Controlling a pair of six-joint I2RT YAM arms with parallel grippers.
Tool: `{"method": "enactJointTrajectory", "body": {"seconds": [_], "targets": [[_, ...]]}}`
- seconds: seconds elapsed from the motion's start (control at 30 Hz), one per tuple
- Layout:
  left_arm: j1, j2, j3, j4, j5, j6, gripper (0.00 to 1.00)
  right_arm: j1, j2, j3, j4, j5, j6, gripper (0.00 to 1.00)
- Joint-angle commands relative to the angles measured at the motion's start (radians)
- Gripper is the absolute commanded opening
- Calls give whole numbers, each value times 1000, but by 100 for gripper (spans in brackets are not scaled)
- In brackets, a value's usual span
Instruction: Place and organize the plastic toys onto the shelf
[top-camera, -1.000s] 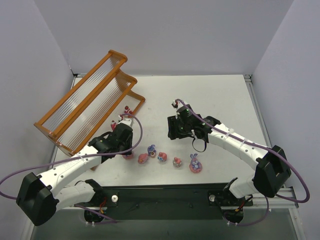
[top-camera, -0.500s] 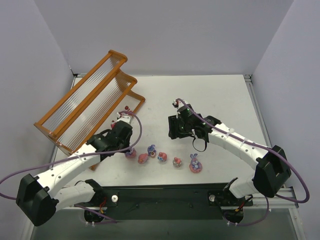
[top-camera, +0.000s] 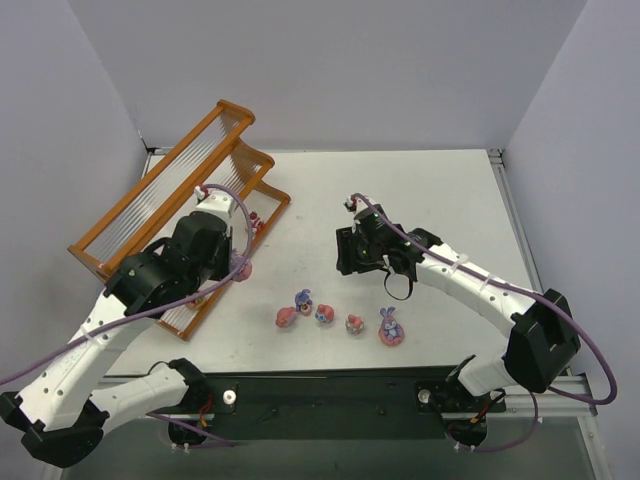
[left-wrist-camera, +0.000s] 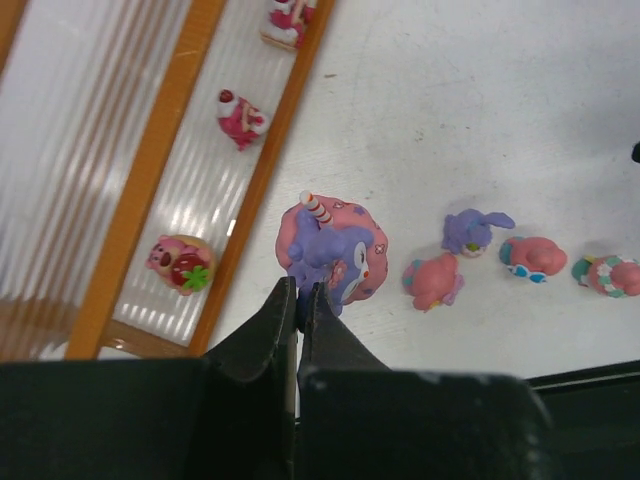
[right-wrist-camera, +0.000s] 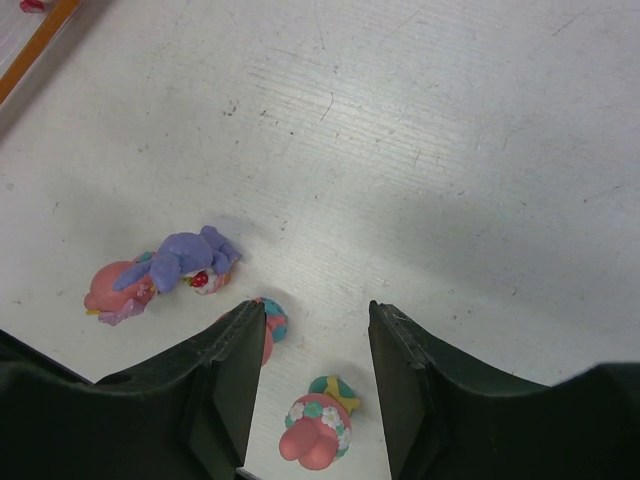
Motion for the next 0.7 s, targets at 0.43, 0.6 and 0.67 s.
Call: {"method": "enactJointTrajectory", "body": {"seconds": [0.43, 0.6, 0.67], "targets": [[336, -62, 85, 113, -35, 538, 0, -20, 40, 73, -36, -19, -35, 46], [455, -60, 62, 182, 120, 607, 0, -26, 48, 87, -44, -23, -40, 45], [496, -62, 57, 216, 203, 607, 0, -29, 53, 94, -51, -25, -45, 45]]}}
